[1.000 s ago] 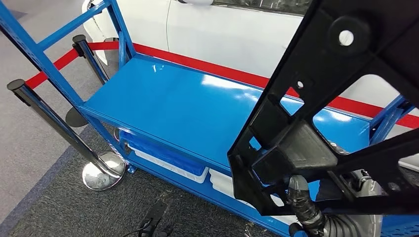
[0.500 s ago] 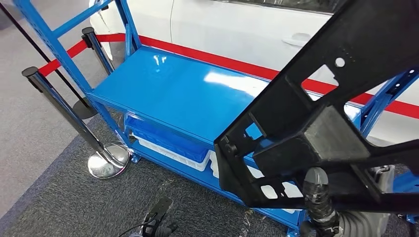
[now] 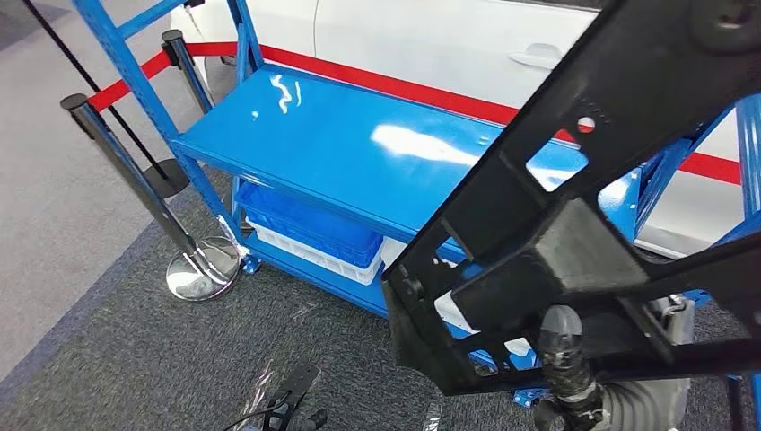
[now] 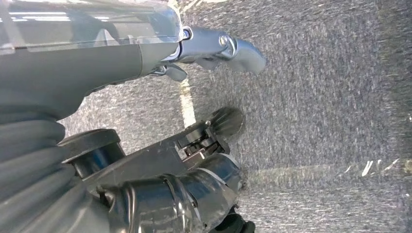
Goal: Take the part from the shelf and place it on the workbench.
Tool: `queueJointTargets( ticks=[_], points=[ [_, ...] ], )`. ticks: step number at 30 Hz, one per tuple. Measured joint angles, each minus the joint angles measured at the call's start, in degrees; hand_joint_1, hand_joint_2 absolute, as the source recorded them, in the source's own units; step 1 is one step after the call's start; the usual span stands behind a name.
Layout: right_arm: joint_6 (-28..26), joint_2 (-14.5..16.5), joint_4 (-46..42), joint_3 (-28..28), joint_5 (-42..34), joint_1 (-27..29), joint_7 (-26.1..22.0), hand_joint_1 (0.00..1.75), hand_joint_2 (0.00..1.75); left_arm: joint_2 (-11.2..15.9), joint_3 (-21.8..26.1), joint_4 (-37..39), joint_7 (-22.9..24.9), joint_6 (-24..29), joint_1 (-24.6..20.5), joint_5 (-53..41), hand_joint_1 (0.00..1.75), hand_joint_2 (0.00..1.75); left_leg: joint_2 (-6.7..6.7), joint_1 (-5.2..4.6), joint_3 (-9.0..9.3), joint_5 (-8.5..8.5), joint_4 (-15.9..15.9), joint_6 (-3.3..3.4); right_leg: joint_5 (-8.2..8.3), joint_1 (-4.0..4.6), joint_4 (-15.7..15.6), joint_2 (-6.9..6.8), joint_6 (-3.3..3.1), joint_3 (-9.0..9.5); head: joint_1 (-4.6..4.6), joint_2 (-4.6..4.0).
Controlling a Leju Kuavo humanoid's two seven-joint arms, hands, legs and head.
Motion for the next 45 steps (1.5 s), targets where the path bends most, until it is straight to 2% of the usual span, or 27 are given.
queueJointTargets(
  ticks=[2, 3, 6, 7, 8, 9, 10, 11, 13, 15, 16, 18, 21, 23, 24, 26, 28, 29, 31, 34, 36, 38, 39, 40, 42, 44, 45],
  points=[
    [0.0, 0.1, 0.2, 0.0, 0.0, 0.1, -0.2, 1.29, 1.75, 0.0, 0.0, 0.0, 0.0, 0.0, 0.3, 0.0, 0.00, 1.75, -0.16, 0.31, -0.62, -0.37, 0.3, -0.61, 1.14, -0.07, -0.2, -0.22, -1.01, -1.05, 0.06, 0.00],
    [0.0, 0.1, 0.3, 0.0, 0.0, 0.2, -0.2, 1.29, 1.75, 0.1, 0.0, 0.0, 0.0, 0.0, 0.4, 0.0, 0.00, 1.75, -0.21, 0.42, -1.22, -2.09, 1.4, -0.86, 1.83, -0.20, -0.4, -0.32, -1.45, -1.70, -0.04, 0.00],
    [0.2, 0.3, 0.4, 0.0, 0.0, 0.2, -0.2, 1.29, 1.75, 0.1, 0.0, 0.0, -0.1, -0.2, 0.6, 0.2, 0.00, 1.75, -0.22, 0.59, -3.31, -10.74, 10.6, -1.35, 3.96, -0.14, -0.5, -0.56, -2.06, -4.14, -0.37, 0.00],
    [0.3, 0.4, 0.4, 0.1, 0.0, 0.2, -0.2, 1.29, 1.75, 0.1, 0.0, 0.0, 0.0, -0.3, 0.6, 0.2, 0.00, 1.75, -0.22, 0.58, -3.38, -12.17, 13.6, -1.35, 4.61, 0.01, -0.5, -0.74, -2.13, -5.01, -0.38, 0.00],
    [0.4, 0.4, 0.4, 0.1, 0.0, 0.2, -0.2, 1.29, 1.75, 0.1, 0.0, 0.0, 0.1, -0.4, 0.7, 0.2, 0.00, 1.75, -0.23, 0.55, -2.73, -12.14, 15.1, -1.23, 5.14, 0.16, -0.5, -0.96, -2.19, -5.81, -0.36, 0.00],
    [0.5, 0.5, 0.5, 0.1, 0.0, 0.2, -0.2, 1.29, 1.75, 0.1, 0.0, 0.0, 0.2, -0.6, 0.7, 0.3, 0.00, 1.75, -0.20, 0.47, -1.24, -10.97, 14.8, -0.99, 5.62, 0.32, -0.5, -1.25, -2.22, -6.54, -0.35, 0.00],
    [0.7, 0.6, 0.5, 0.2, 0.0, 0.2, -0.2, 1.29, 1.75, 0.1, 0.0, 0.0, 0.5, -0.7, 0.7, 0.3, 0.00, 1.75, -0.01, 0.30, 1.15, -9.38, 12.8, -0.60, 6.10, 0.47, -0.4, -1.56, -2.21, -7.16, -0.34, 0.00],
    [0.9, 0.7, 0.5, 0.2, 0.0, 0.2, -0.2, 1.29, 1.75, 0.1, 0.0, 0.0, 0.8, -1.0, 0.6, 0.4, 0.00, 1.75, 0.63, -0.01, 4.17, -8.35, 9.5, -0.05, 6.51, 0.55, -0.4, -1.91, -2.16, -7.58, -0.33, 0.00],
    [1.2, 0.8, 0.5, 0.3, 0.0, 0.1, -0.2, 1.29, 1.75, 0.1, 0.0, 0.0, 1.5, -1.3, 0.2, 0.4, 0.00, 1.75, 2.40, -0.85, 9.83, -8.90, 1.7, 0.99, 7.28, 0.65, -0.5, -2.92, -1.76, -7.91, -0.32, 0.00],
    [1.5, 0.9, 0.6, 0.3, 0.0, 0.0, -0.2, 1.29, 1.75, 0.2, 0.0, 0.0, 2.1, -1.5, -0.2, 0.3, 0.00, 1.75, 2.81, -1.47, 11.71, -9.98, -2.4, 1.69, 8.11, 0.53, -1.0, -4.21, -1.02, -7.78, -0.31, 0.00],
    [1.6, 1.0, 0.6, 0.3, 0.0, -0.1, -0.2, 1.29, 1.75, 0.2, 0.0, 0.0, 2.2, -1.5, -0.2, 0.4, 0.00, 1.75, 2.22, -1.42, 11.56, -9.48, -3.0, 1.89, 8.51, 0.45, -1.3, -4.63, -0.61, -7.72, -0.29, 0.00],
    [1.9, 1.0, 0.7, 0.3, -0.2, -0.2, -0.2, 1.29, 1.75, 0.1, 0.0, 0.0, 2.4, -1.5, 0.1, 0.3, 0.00, 1.75, 1.30, -1.13, 11.39, -7.98, -3.9, 2.37, 7.69, 0.35, -0.5, -3.75, 0.03, -8.25, -0.24, 0.00],
    [2.1, 1.0, 0.8, 0.4, -0.6, -0.3, -0.2, 1.29, 1.75, 0.0, 0.0, 0.0, 2.5, -1.6, 0.3, 0.3, 0.00, 1.75, 0.12, -0.92, 10.26, -6.49, -4.1, 3.01, 1.70, 0.34, 8.6, -1.08, 0.51, -11.79, 0.04, 0.00],
    [2.3, 1.0, 1.0, 0.4, -1.7, -0.3, -0.3, 1.29, 1.75, -0.2, 0.0, 0.0, 2.8, -1.6, 0.4, 0.3, 0.00, 1.75, -0.92, -0.98, 9.28, -6.07, -3.6, 3.08, -0.02, 0.38, 13.4, -0.66, 0.65, -13.03, 0.14, 0.00],
    [2.4, 1.0, 1.1, 0.4, -2.6, -0.3, -0.3, 1.29, 1.75, -0.3, 0.0, 0.0, 3.1, -1.4, 0.5, 0.3, 0.00, 1.75, -1.51, -0.99, 8.89, -6.00, -3.2, 3.04, 0.69, 0.38, 12.7, -0.55, 0.64, -12.17, 0.14, 0.00],
    [2.6, 1.0, 1.2, 0.4, -4.2, -0.4, -0.6, 1.29, 1.75, -0.6, 0.0, 0.0, 3.7, -1.0, 0.6, 0.3, 0.00, 1.75, -2.69, -0.89, 8.24, -6.14, -2.3, 2.81, 3.51, 0.32, 6.0, 0.61, 0.35, -7.93, 0.15, 0.00],
    [2.9, 1.1, 1.2, 0.4, -5.0, -0.5, -0.9, 1.29, 1.75, -0.9, 0.0, 0.0, 4.1, -0.7, 0.4, 0.2, 0.00, 1.75, -3.73, -0.83, 7.20, -6.34, -1.2, 2.36, 4.74, 0.22, 0.1, 2.55, 0.03, -4.70, 0.10, 0.00],
    [3.1, 1.1, 1.2, 0.4, -5.3, -0.6, -1.0, 1.29, 1.75, -1.0, 0.0, 0.0, 4.3, -0.7, 0.3, 0.1, 0.00, 1.75, -4.18, -0.68, 6.69, -6.32, -0.9, 2.08, 4.48, 0.26, -0.7, 3.07, -0.10, -4.33, 0.06, 0.00],
    [3.4, 1.2, 1.2, 0.4, -5.6, -0.8, -1.3, 1.29, 1.75, -1.2, 0.0, 0.0, 4.6, -0.6, 0.2, -0.1, 0.00, 1.75, -5.17, -0.44, 6.16, -6.06, -0.9, 1.43, 4.63, 0.28, -1.1, 2.36, -0.39, -4.25, 0.10, 0.00],
    [3.8, 1.5, 1.2, 0.5, -6.0, -1.4, -1.3, 1.29, 1.75, -1.3, -0.1, 0.0, 5.0, -0.6, 0.3, -0.2, 0.00, 1.75, -3.69, -0.51, 4.56, -7.81, 2.0, 0.31, 5.11, -0.23, -2.5, 0.48, -1.09, -3.43, -0.20, 0.00],
    [4.2, 1.7, 1.2, 0.5, -6.5, -1.5, -1.5, 1.29, 1.75, -1.4, -0.1, 0.0, 5.2, -0.6, 0.2, -0.2, 0.00, 1.75, -1.76, -0.07, 1.06, -10.66, 8.7, -0.47, 5.12, -0.28, -2.8, -0.84, -1.22, -3.16, -0.50, 0.00],
    [4.5, 1.7, 1.3, 0.5, -7.3, -1.5, -1.6, 1.29, 1.75, -1.4, -0.1, 0.0, 5.5, -0.5, 0.2, -0.3, 0.00, 1.75, -1.03, 0.51, -1.92, -11.65, 13.8, -1.11, 4.98, -0.38, -2.7, -2.11, -1.18, -3.13, -0.50, 0.00],
    [4.7, 1.7, 1.3, 0.5, -7.8, -1.5, -1.8, 1.29, 1.75, -1.4, -0.1, 0.0, 5.6, -0.5, 0.3, -0.4, 0.00, 1.75, -0.79, 0.77, -2.05, -10.65, 13.5, -1.39, 4.87, -0.49, -2.7, -2.68, -1.07, -3.10, -0.52, 0.00],
    [4.9, 1.7, 1.4, 0.5, -8.2, -1.6, -2.1, 1.29, 1.75, -1.4, -0.1, 0.0, 5.9, -0.4, 0.3, -0.5, 0.00, 1.75, -0.41, 0.98, -1.05, -8.75, 11.1, -1.61, 4.74, -0.64, -2.6, -3.20, -0.90, -3.02, -0.52, 0.00],
    [5.7, 1.7, 1.4, 0.5, -8.7, -1.7, -2.3, 1.29, 1.75, -1.5, -0.1, 0.0, 6.4, 0.1, 0.2, -0.9, 0.00, 1.75, 1.61, 0.91, 2.59, -5.00, 3.4, -1.90, 4.42, -0.80, -2.5, -4.08, -0.32, -2.74, -0.61, 0.00],
    [6.7, 1.7, 1.3, 0.5, -8.8, -1.9, -2.3, 1.29, 1.75, -1.5, -0.1, 0.0, 6.6, 0.5, 0.1, -1.0, 0.00, 1.75, 3.21, 0.41, 4.59, -3.87, -1.0, -1.37, 4.22, -0.52, -2.4, -4.93, 0.39, -2.50, -0.68, 0.00],
    [7.2, 1.7, 1.3, 0.5, -8.8, -2.0, -2.3, 1.29, 1.75, -1.5, -0.1, 0.0, 6.6, 0.5, 0.1, -1.0, 0.00, 1.75, 3.16, 0.11, 4.58, -4.09, -1.3, -0.92, 4.21, -0.33, -2.5, -5.44, 0.71, -2.39, -0.70, 0.00]
  ],
)
